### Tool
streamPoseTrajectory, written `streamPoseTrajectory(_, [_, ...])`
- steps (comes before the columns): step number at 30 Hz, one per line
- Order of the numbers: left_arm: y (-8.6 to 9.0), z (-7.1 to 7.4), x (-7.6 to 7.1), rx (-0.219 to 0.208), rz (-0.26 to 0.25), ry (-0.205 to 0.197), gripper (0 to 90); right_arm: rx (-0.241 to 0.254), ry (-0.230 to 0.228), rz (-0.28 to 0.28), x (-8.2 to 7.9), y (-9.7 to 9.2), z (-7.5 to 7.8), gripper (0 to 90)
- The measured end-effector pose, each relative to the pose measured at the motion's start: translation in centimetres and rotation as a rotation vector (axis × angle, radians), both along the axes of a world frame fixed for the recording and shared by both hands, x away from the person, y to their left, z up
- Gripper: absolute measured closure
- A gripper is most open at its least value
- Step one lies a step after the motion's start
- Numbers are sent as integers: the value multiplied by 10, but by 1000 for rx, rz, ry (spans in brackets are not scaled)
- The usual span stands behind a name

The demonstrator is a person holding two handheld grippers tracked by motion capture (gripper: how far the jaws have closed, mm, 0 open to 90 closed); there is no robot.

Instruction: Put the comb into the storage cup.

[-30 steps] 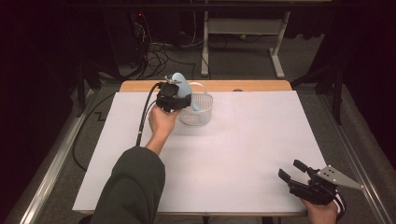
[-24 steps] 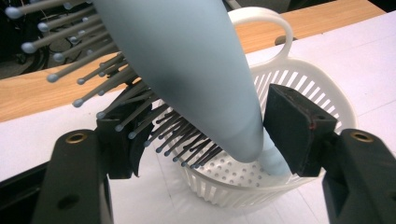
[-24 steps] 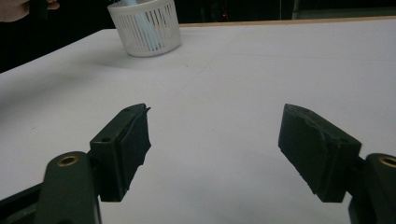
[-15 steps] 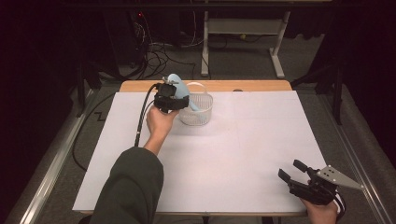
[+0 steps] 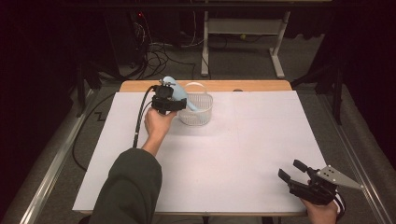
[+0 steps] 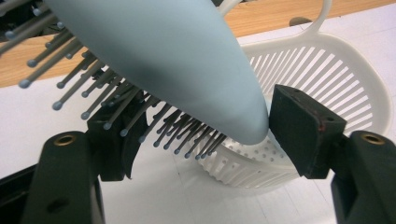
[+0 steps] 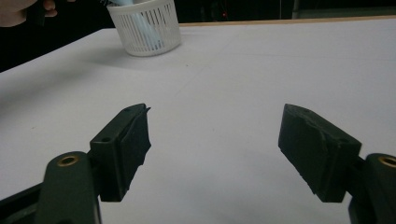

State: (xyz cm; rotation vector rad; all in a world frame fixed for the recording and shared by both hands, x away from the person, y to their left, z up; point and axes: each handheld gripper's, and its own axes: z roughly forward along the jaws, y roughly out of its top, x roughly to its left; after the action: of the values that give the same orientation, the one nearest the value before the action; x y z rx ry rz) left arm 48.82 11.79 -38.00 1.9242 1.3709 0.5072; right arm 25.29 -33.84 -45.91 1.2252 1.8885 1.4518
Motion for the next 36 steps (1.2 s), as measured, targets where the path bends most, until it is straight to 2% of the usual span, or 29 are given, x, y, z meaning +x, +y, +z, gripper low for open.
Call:
streamPoseTrajectory(10, [2,-1,-2,-5,0,-8,283,0,-1,1,0,0,0,256])
streamPoseTrajectory(19, [6,-2,-4,-29,-8,-19,283,-5,1,0,0,0,0,258])
streamPoseTrajectory(36, [11,-2,-10,-49,-21,-33,288,-10,-3,-3,0,0,0,258])
